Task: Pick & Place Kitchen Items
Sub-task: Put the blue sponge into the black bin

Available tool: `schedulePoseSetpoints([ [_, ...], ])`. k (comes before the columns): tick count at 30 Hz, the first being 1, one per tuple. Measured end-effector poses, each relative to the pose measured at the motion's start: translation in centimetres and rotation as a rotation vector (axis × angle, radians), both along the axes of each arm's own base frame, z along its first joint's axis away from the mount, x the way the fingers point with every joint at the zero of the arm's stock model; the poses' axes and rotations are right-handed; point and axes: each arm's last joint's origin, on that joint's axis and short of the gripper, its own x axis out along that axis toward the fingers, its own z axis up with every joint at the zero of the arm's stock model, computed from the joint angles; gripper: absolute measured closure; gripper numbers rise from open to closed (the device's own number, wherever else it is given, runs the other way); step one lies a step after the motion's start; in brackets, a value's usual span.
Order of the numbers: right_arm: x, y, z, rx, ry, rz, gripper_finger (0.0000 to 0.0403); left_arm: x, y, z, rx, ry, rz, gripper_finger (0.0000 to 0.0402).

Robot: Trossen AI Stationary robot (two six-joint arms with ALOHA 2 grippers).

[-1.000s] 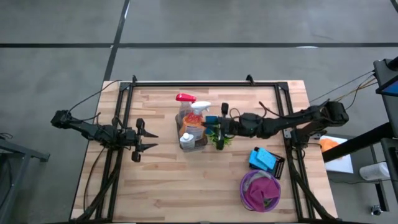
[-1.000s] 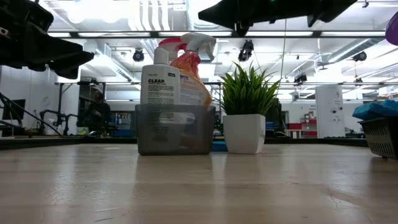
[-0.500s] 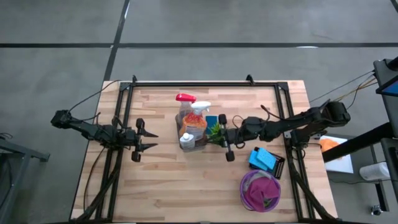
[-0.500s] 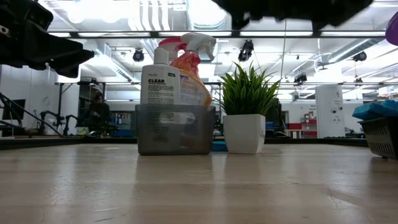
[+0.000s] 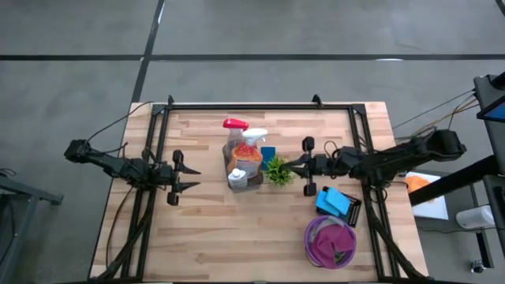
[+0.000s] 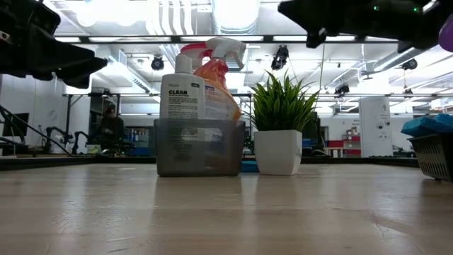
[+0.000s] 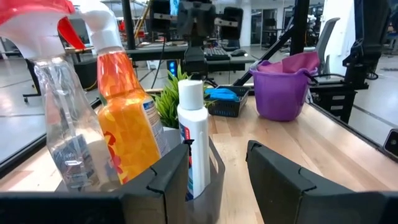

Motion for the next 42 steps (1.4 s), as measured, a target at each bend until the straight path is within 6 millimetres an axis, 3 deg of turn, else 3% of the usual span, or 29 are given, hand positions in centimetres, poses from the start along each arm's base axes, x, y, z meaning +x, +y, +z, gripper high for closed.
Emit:
schedulePoseSetpoints([
  [9, -0.6, -1.6, -0.8, 0.080, 0.127, -0.178, 0.0385, 0.0, 0.0, 0.0, 0.015, 0.005, 0.001, 0.0239],
  [18, 0.1, -5.8, -3.3, 0.249, 0.253, -0.325, 0.0385, 0.1, 0.1, 0.0, 0.020, 0.003, 0.008, 0.0239],
  [25, 0.6, -9.0, -3.6, 0.375, 0.376, -0.353, 0.0385, 0.0, 0.1, -0.2, 0.025, 0.018, 0.009, 0.0239],
  [34, 3.3, -12.1, -2.3, 0.450, 0.634, -0.339, 0.0385, 0.0, 0.1, -0.2, 0.025, 0.018, 0.011, 0.0239],
  [42, 5.9, -14.7, -3.7, 0.520, 0.811, -0.302, 0.0385, 0.0, 0.1, -0.2, 0.017, 0.018, 0.012, 0.0239],
])
